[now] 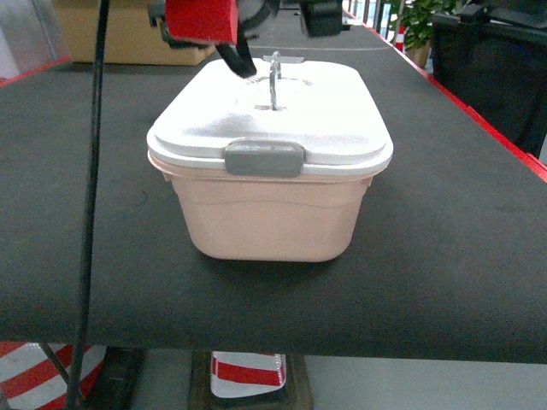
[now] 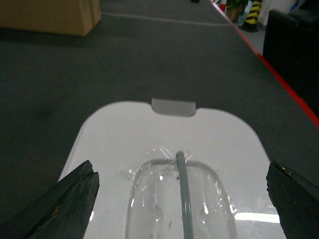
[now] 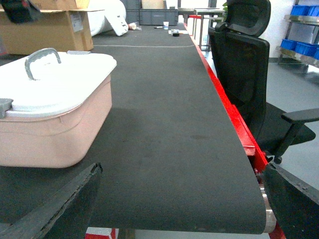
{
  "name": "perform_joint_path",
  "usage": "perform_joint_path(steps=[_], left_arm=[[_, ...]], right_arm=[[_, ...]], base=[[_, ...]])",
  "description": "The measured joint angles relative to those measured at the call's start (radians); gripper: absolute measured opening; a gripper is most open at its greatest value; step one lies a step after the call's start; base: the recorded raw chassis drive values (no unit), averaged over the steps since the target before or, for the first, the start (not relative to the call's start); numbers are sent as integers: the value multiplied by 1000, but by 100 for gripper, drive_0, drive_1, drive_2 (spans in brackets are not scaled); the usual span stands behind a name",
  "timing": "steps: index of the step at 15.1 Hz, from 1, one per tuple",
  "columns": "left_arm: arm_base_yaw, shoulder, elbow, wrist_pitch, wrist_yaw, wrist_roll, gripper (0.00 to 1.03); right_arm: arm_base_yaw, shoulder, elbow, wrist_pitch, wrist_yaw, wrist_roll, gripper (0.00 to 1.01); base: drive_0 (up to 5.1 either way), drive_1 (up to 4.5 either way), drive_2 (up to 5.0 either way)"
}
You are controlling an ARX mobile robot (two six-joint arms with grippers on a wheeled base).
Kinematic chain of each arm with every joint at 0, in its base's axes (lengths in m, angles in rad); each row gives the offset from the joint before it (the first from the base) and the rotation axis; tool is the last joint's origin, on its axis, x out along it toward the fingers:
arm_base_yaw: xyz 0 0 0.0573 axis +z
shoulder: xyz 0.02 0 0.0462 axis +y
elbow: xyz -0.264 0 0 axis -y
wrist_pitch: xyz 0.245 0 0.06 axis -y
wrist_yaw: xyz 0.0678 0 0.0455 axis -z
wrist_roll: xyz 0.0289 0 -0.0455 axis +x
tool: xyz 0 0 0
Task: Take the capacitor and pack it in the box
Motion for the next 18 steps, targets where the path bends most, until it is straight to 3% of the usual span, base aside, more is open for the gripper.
perform_joint_path(steps=[2,4,6,8,10,12,13,16,17,18], left_arm=[[8,-113,-76,77,14,31,98],[37,-250,-248,214,39,84,98],[124,-436,-499,348,90,138,98],[250,-636,-750,467,163,186,98],[310,-744,-906,496,205,208,98],[350,-825,-1024,454,249,203,98],[370,-873,-1090,414,283,179,98],[373,-875,-1095,418,287,160,98],[373,-882,-1095,399,282,162,94],[380,-917,-1125,403,287,163,82]], right_arm=[[0,0,0,0,0,0,98],[0,0,0,0,0,0,98],[0,0,0,0,0,0,98],[0,0,0,0,0,0,98],[0,0,0,0,0,0,98],[0,0,0,0,0,0,98],[0,0,0,0,0,0,98],[0,0,0,-1,0,0,98],[0,0,0,0,0,0,98],[0,0,0,0,0,0,98]], base=[[0,0,0],[0,0,0],[0,0,0],[0,0,0],[0,0,0],[0,0,0],[0,0,0],[0,0,0],[0,0,0],[0,0,0]])
